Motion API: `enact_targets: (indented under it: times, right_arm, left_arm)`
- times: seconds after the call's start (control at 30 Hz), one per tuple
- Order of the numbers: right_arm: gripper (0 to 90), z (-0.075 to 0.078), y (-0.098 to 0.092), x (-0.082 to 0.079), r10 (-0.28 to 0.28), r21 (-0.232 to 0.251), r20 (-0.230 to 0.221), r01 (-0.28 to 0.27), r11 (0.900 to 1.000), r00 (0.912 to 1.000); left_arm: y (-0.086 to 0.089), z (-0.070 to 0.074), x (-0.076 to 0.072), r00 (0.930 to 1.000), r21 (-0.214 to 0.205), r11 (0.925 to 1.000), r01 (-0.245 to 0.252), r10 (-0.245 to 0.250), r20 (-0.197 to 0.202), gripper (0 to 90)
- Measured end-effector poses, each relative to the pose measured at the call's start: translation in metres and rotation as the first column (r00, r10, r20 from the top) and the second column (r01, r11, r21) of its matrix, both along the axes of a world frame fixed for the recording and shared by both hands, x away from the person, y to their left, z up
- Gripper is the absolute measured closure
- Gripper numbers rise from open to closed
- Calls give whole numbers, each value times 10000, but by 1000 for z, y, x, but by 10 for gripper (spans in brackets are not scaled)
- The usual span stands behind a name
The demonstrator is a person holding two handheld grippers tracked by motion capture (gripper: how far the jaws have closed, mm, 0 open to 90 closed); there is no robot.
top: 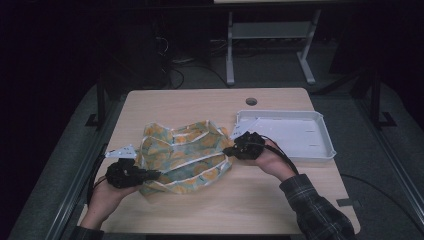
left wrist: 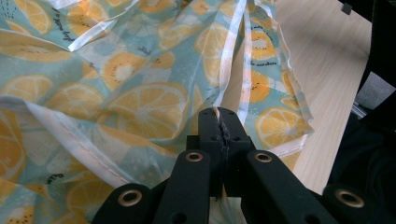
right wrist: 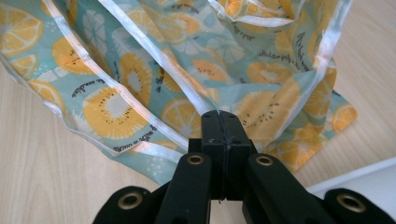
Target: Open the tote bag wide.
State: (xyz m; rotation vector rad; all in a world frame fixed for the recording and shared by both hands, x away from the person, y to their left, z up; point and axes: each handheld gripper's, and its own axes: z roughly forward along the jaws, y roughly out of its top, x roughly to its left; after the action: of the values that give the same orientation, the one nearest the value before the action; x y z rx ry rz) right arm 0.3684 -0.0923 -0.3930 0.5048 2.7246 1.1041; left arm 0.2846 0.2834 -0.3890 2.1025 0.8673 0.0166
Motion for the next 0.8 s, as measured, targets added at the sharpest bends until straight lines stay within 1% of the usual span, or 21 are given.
enact_targets:
  times: [0.03, 0.07, 0.1, 0.13, 0.17, 0.2, 0.23, 0.27, 0.3, 0.33, 0.37, 0.5, 0.53, 0.57, 0.6, 0.63, 0.67, 0.7, 0.73, 0.77, 0.8]
  right_arm:
    - [894, 0, 0, -1, -10, 74, -75, 10, 10000, 10000]
    - [894, -1, -2, -1, 141, 5, 58, -141, 9999, 9999]
    - [894, 0, -2, -4, 11, 55, -149, -10, 10000, 9999]
    - [894, -1, -2, -5, 106, 58, -62, -106, 9999, 9999]
    - [894, -1, -2, -7, 77, 73, -202, -75, 9999, 9998]
    - [894, -2, -3, -8, 192, 5, -92, -191, 9998, 9998]
    - [894, -2, -2, -10, 127, 9, -231, -126, 9999, 9997]
    - [894, -3, -3, -10, 327, -86, -54, -327, 9994, 9995]
    - [894, -3, -3, -13, 273, -79, -155, -274, 9996, 9995]
    - [894, -3, -3, -14, 305, -112, -109, -306, 9995, 9995]
    - [894, -3, -2, -16, 241, -116, -239, -244, 9996, 9994]
    - [894, -3, -4, -21, 475, -194, -104, -477, 9987, 9988]
    - [894, -2, -4, -23, 432, -173, -191, -435, 9989, 9989]
    - [894, -4, -5, -23, 601, -217, -61, -603, 9979, 9982]
    - [894, -3, -5, -26, 526, -235, -167, -530, 9983, 9985]
    - [894, -4, -5, -27, 640, -248, -67, -642, 9976, 9979]
    - [894, -3, -6, -29, 539, -259, -211, -545, 9982, 9983]
    - [894, -3, -7, -30, 678, -267, -49, -679, 9973, 9977]
    - [894, -2, -7, -33, 623, -243, -167, -627, 9977, 9979]
    - [894, -3, -8, -33, 743, -250, -20, -743, 9969, 9972]
    - [894, -2, -9, -36, 622, -243, -192, -627, 9977, 9979]
  left_arm:
    - [0, 0, -1, 10000, -21, 10000, 13, -13, 15, 892]
    - [-1, -1, -2, 10000, -1, 10000, 35, -35, -7, 892]
    - [-1, -1, -2, 10000, 12, 10000, 61, -61, 9, 892]
    - [-1, -1, -3, 10000, 23, 10000, 72, -72, -15, 893]
    - [-1, -2, -4, 9999, 36, 9999, 96, -95, -49, 892]
    - [-1, -2, -5, 9999, 79, 9999, 120, -120, -45, 892]
    - [-1, -3, -6, 9998, 115, 9998, 167, -166, -82, 892]
    - [-2, -3, -8, 9998, 118, 9998, 149, -148, -97, 892]
    - [-2, -3, -9, 9998, 101, 9998, 170, -170, -69, 892]
    - [-2, -3, -10, 9997, 149, 9996, 254, -253, -73, 892]
    - [-3, -3, -11, 9996, 144, 9995, 269, -268, -72, 892]
    - [-5, -4, -18, 9992, 116, 9992, 382, -380, -157, 892]
    - [-5, -4, -19, 9989, 142, 9989, 445, -443, -160, 892]
    - [-6, -4, -21, 9987, 122, 9988, 467, -465, -189, 892]
    - [-6, -4, -22, 9987, 129, 9987, 486, -484, -170, 892]
    - [-7, -4, -24, 9986, 122, 9987, 499, -497, -158, 892]
    - [-8, -3, -26, 9982, 152, 9981, 592, -590, -127, 892]
    - [-9, -2, -27, 9979, 161, 9978, 644, -642, -97, 892]
    - [-10, -2, -29, 9980, 98, 9981, 614, -613, -126, 892]
    - [-10, -3, -30, 9975, 133, 9975, 698, -697, -131, 891]
    - [-11, -3, -31, 9972, 139, 9972, 735, -732, -170, 891]
